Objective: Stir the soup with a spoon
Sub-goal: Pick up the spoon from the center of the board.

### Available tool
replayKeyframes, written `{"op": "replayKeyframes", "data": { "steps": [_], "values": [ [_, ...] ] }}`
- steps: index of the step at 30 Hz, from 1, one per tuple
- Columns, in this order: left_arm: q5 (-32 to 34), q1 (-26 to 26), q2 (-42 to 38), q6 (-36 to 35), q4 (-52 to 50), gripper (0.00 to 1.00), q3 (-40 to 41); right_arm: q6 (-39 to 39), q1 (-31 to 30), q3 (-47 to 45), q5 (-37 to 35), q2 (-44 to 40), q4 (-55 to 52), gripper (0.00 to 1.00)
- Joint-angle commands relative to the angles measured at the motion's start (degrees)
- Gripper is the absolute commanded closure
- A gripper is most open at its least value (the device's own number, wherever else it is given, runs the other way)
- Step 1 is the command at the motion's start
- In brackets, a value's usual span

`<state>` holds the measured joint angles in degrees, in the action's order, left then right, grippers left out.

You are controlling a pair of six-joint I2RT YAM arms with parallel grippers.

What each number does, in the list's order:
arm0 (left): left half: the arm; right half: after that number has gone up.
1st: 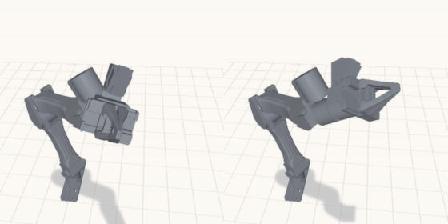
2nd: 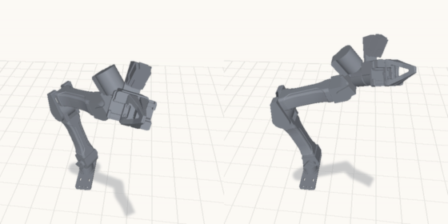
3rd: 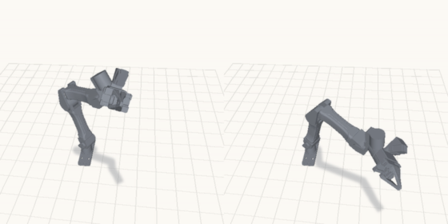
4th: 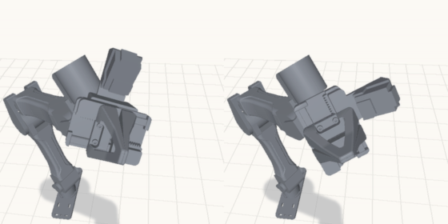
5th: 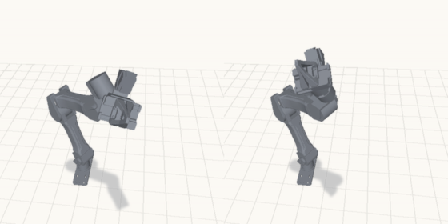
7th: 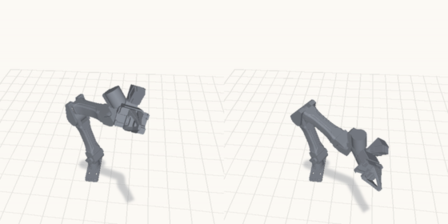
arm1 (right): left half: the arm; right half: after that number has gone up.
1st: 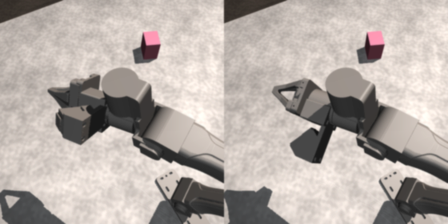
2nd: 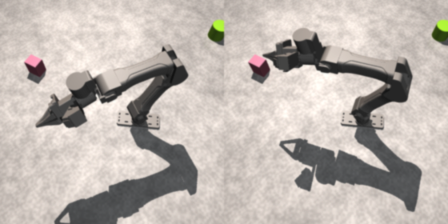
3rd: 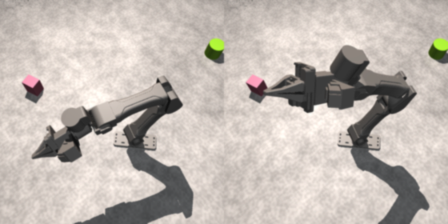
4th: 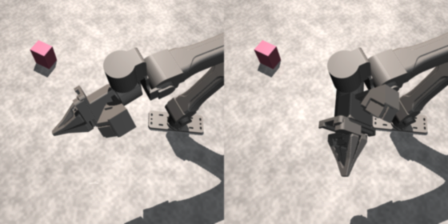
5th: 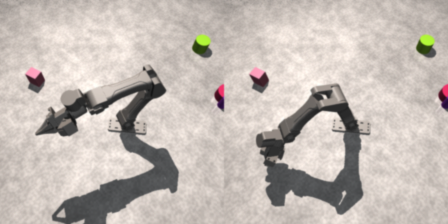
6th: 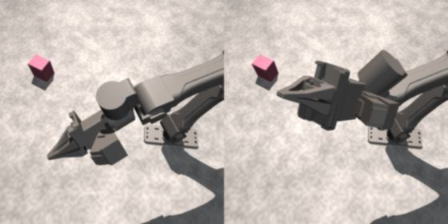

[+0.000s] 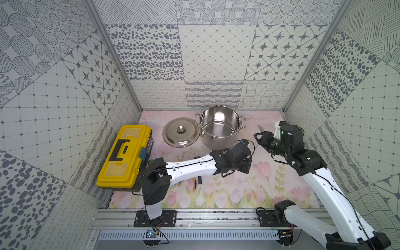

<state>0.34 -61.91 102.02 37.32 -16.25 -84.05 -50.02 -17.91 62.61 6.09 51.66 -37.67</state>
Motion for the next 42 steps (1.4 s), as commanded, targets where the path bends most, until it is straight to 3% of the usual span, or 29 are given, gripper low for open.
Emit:
{"op": "replayKeyframes", "data": {
  "steps": [1,5,8,14,25,35,42],
  "values": [
    [-11.73,3.32,-5.60,1.45,-6.81,1.00,-5.76,2.87,-0.02,0.28,2.34,-5.14,11.28,0.55],
    [-13.94,5.11,-8.79,3.37,-11.49,1.00,-12.25,2.88,-0.04,2.01,6.22,-5.06,18.19,0.57],
    [-15.89,7.94,-12.26,9.48,-9.77,1.00,-11.56,1.22,-0.18,3.55,9.35,-2.33,22.51,0.58],
    [-16.91,12.85,-17.43,22.39,-2.26,1.00,-8.25,-1.23,-3.49,7.89,11.86,5.23,26.65,0.56],
    [-17.57,16.12,-19.22,44.48,18.79,1.00,0.18,-6.51,-13.19,12.74,11.65,17.23,34.45,0.54],
    [-15.35,21.00,-25.23,44.77,21.08,1.00,7.16,-5.01,-14.95,11.34,5.92,13.90,32.21,0.52],
    [-21.26,24.72,-26.18,44.12,22.38,1.00,6.93,-8.34,-14.91,11.10,7.89,16.69,30.20,0.52]
  ]
}}
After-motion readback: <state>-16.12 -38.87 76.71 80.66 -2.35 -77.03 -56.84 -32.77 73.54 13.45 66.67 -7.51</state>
